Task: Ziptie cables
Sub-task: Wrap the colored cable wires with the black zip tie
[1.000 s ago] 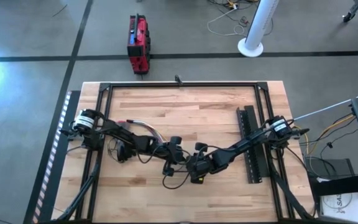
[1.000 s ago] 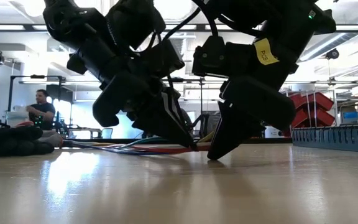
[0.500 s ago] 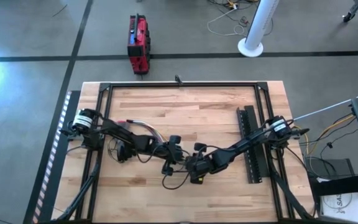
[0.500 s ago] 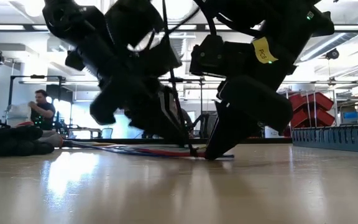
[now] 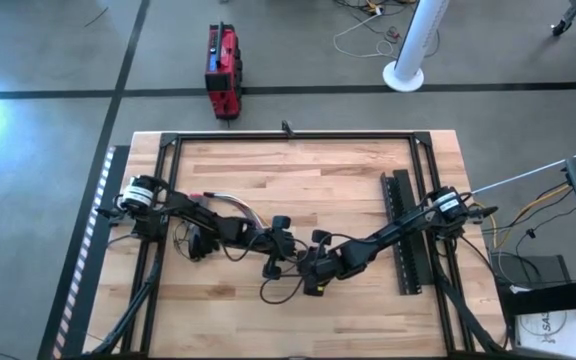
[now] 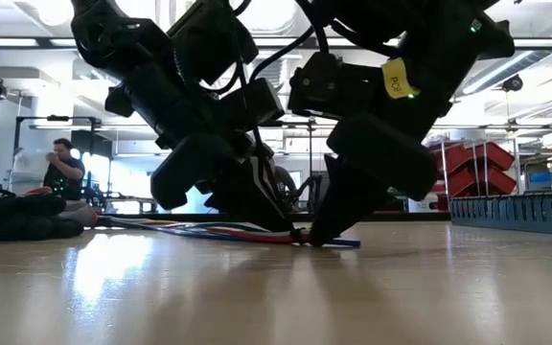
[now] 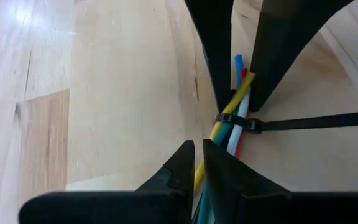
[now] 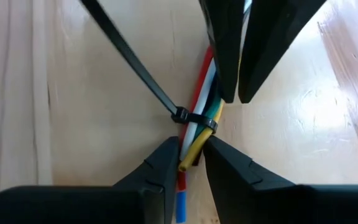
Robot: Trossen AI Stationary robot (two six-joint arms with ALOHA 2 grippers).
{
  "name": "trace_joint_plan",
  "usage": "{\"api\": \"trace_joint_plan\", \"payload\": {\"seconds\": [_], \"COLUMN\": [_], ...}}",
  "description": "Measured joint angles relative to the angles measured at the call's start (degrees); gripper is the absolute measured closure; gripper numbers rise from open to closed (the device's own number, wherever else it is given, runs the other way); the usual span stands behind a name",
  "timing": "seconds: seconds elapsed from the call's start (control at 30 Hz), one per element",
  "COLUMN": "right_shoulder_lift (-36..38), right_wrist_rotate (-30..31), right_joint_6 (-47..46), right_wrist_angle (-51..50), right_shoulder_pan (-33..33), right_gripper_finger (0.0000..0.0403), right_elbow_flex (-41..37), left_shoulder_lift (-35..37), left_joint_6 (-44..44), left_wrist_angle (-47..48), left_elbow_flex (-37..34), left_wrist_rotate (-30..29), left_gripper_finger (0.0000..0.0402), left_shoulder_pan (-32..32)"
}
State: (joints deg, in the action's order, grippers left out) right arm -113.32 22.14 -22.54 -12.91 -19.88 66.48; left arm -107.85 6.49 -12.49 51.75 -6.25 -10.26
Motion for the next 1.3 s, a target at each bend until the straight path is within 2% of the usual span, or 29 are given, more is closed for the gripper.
{"api": "trace_joint_plan", "payload": {"seconds": [0.3,0.6,0.83,1.03,1.23,1.3], "right_shoulder_lift": [-2.21,-1.98,-2.03,-2.03,-2.03,-2.03], "right_wrist_rotate": [2.3,8.94,9.11,8.23,7.93,7.86], "right_joint_6": [-2.98,-6.43,-7.48,-7.19,-6.84,-6.65], "right_wrist_angle": [4.94,5.25,5.66,5.24,4.89,4.83], "right_shoulder_pan": [0.23,0.44,0.52,0.68,0.65,0.64], "right_gripper_finger": [0.0325,0.0301,0.0285,0.0283,0.0295,0.0298], "right_elbow_flex": [0.02,0.67,0.74,0.74,0.68,0.66], "left_shoulder_lift": [-0.02,-0.11,0.17,4.69,10.43,11.08], "left_joint_6": [-1.21,-1.55,-1.12,1.18,1.02,0.4], "left_wrist_angle": [0.51,0.54,0.88,5.62,14.36,14.66], "left_elbow_flex": [-0.07,-0.07,-0.08,-0.35,-0.29,-0.31], "left_wrist_rotate": [0.6,0.6,0.6,1.0,-2.96,-3.29], "left_gripper_finger": [0.0381,0.0381,0.0381,0.0381,0.0381,0.0381], "left_shoulder_pan": [-0.15,-0.13,-0.13,-0.24,-0.31,-0.32]}}
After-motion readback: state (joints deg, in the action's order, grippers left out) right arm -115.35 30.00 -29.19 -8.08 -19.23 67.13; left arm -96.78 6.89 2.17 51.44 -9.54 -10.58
